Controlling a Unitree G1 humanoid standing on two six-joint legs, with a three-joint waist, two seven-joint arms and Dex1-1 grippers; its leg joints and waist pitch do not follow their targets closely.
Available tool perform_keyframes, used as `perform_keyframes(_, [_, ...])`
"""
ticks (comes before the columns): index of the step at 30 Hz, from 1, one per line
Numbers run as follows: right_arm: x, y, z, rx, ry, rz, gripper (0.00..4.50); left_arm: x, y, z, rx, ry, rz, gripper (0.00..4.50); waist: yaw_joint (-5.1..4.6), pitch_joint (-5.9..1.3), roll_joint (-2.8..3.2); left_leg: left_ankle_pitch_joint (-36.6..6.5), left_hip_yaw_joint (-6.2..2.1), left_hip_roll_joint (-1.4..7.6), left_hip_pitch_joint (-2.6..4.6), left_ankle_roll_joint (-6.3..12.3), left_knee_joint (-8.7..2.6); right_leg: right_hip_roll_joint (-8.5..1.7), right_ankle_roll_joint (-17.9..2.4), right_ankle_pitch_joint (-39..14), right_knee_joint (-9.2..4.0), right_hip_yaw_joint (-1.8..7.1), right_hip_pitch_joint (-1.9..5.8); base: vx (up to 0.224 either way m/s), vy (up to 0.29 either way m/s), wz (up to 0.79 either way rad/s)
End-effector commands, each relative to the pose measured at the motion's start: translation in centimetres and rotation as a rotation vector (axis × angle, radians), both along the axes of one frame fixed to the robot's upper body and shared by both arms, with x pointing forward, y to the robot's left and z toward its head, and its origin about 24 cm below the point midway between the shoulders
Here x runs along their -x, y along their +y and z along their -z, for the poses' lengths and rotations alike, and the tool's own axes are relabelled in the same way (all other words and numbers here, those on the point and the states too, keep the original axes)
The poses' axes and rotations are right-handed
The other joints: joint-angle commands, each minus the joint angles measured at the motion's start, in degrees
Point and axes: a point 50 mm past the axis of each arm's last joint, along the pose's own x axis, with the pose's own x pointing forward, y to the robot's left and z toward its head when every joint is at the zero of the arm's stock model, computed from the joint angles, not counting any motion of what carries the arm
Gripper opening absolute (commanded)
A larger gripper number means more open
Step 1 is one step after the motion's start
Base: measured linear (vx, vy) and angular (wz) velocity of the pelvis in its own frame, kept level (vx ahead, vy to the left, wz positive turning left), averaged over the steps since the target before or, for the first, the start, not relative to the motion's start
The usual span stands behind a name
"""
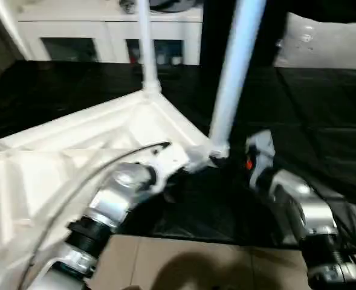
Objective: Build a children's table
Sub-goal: Rotate leg to tighten
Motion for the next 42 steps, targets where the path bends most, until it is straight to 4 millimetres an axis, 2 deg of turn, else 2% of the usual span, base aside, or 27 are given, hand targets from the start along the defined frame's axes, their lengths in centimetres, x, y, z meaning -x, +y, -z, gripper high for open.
perform_keyframes(1, [-0.3, -1.2, -1.7, 0.008, -0.072, -0.031, 4.45, 0.1, 0.1, -0.7, -0.025, -0.042, 0.110, 0.00, 0.42, -4.00, -0.69, -10.55, 0.17, 0.26, -0.44, 4.76, -3.14, -2.83, -10.13, -15.57, -4.62, 1.89, 3.45, 0.000, 0.000, 0.00])
perform_keyframes(2, [-0.3, -1.2, -1.7, 0.008, -0.072, -0.031, 4.45, 0.1, 0.1, -0.7, -0.025, -0.042, 0.110, 0.00, 0.56, -4.04, -0.42, -9.79, 0.20, 0.40, -0.36, 4.90, -3.07, -2.82, -10.70, -14.64, -4.48, 1.90, 3.33, 0.000, 0.000, 0.00])
perform_keyframes(6, [-0.1, -2.8, -2.7, 0.065, -0.104, -0.110, 4.45, 0.8, 0.8, -0.2, -0.066, -0.007, 0.239, 0.00, 0.85, -4.05, -0.30, -9.54, 0.22, 0.53, -0.35, 5.41, -2.96, -2.72, -12.02, -11.95, -4.08, 1.85, 3.30, 0.000, 0.000, 0.00])
perform_keyframes(9, [0.1, -3.2, -3.3, 0.116, -0.129, -0.180, 4.45, 1.1, 1.3, 0.0, -0.101, 0.011, 0.326, 0.00, 1.36, -3.98, -0.67, -9.56, 0.37, 0.56, -0.33, 5.59, -2.94, -2.89, -12.18, -12.11, -4.03, 1.89, 3.33, 0.000, 0.000, 0.00])
perform_keyframes(10, [0.1, -3.3, -3.5, 0.137, -0.136, -0.208, 4.45, 1.2, 1.5, 0.0, -0.111, 0.020, 0.360, 0.00, 1.47, -4.00, -0.59, -9.66, 0.39, 0.57, -0.28, 5.41, -2.92, -2.92, -12.14, -12.46, -3.96, 1.91, 3.32, 0.000, 0.000, 0.00])
perform_keyframes(11, [0.2, -3.3, -3.8, 0.164, -0.145, -0.248, 4.45, 1.3, 1.7, 0.0, -0.127, 0.030, 0.402, 0.00, 1.51, -3.93, -0.89, -9.79, 0.45, 0.58, -0.30, 5.32, -2.94, -2.89, -11.91, -13.14, -4.02, 1.94, 3.36, 0.000, 0.000, 0.00])
perform_keyframes(13, [0.3, -3.2, -3.9, 0.195, -0.149, -0.298, 4.45, 1.4, 2.0, 0.0, -0.140, 0.038, 0.452, 0.00, 1.75, -3.90, -0.75, -9.48, 0.43, 0.59, -0.31, 5.34, -2.93, -2.97, -11.76, -13.49, -4.01, 1.95, 3.31, 0.000, 0.000, 0.00])
perform_keyframes(17, [0.6, -2.8, -4.0, 0.249, -0.157, -0.406, 4.45, 1.5, 2.2, -0.2, -0.157, 0.049, 0.517, 0.00, 1.76, -3.87, -0.98, -9.80, 0.46, 0.60, -0.34, 4.93, -2.92, -2.96, -11.49, -14.59, -3.91, 1.95, 3.33, 0.000, 0.000, 0.00])
perform_keyframes(20, [0.9, -2.2, -3.7, 0.289, -0.151, -0.490, 4.45, 1.6, 2.2, -0.4, -0.171, 0.056, 0.570, 0.00, 2.00, -3.98, -0.94, -9.63, 0.47, 0.76, -0.22, 5.08, -2.89, -2.99, -11.76, -13.97, -3.78, 2.00, 3.26, 0.000, 0.000, 0.00])
perform_keyframes(22, [0.7, -1.9, -3.5, 0.299, -0.154, -0.503, 4.45, 1.7, 2.2, -0.4, -0.175, 0.058, 0.596, 0.00, 2.09, -4.01, -1.00, -9.36, 0.50, 0.79, -0.23, 5.11, -2.86, -2.99, -11.98, -13.32, -3.67, 2.03, 3.21, 0.000, 0.000, 0.00])
perform_keyframes(25, [0.3, -1.8, -3.3, 0.308, -0.155, -0.506, 4.45, 1.8, 2.1, -0.4, -0.173, 0.061, 0.625, 0.00, 2.73, -4.16, -1.05, -8.30, 0.55, 0.88, -0.04, 5.06, -2.75, -3.04, -12.66, -11.66, -3.35, 2.14, 3.17, 0.000, 0.000, 0.00])
perform_keyframes(28, [-0.1, -1.6, -3.3, 0.290, -0.147, -0.493, 4.09, 1.9, 1.9, -0.5, -0.171, 0.062, 0.641, 0.00, 2.76, -4.15, -1.09, -8.18, 0.55, 0.85, -0.19, 5.05, -2.77, -3.00, -13.06, -10.74, -3.20, 2.08, 3.26, 0.000, 0.000, 0.00])
perform_keyframes(30, [0.0, -1.5, -3.2, 0.279, -0.133, -0.512, 4.04, 1.9, 1.9, -0.5, -0.169, 0.062, 0.649, 0.00, 2.75, -4.18, -1.22, -8.25, 0.50, 0.91, -0.17, 4.97, -2.80, -2.99, -13.19, -9.98, -3.09, 2.07, 3.37, 0.000, 0.000, 0.00])
perform_keyframes(32, [0.0, -1.5, -3.0, 0.279, -0.125, -0.524, 3.76, 1.9, 1.9, -0.4, -0.169, 0.063, 0.653, 0.00, 2.77, -4.15, -1.27, -8.54, 0.50, 0.87, -0.20, 4.94, -2.81, -2.99, -13.04, -10.41, -3.12, 2.05, 3.39, 0.000, 0.000, 0.00])
perform_keyframes(42, [0.3, -1.4, -2.3, 0.311, -0.108, -0.564, 2.90, 1.9, 2.0, -0.3, -0.173, 0.072, 0.659, 0.00, 2.83, -4.20, -1.34, -8.34, 0.54, 0.81, -0.25, 4.88, -2.69, -3.03, -12.62, -11.29, -3.18, 2.08, 3.42, 0.000, 0.000, 0.00])
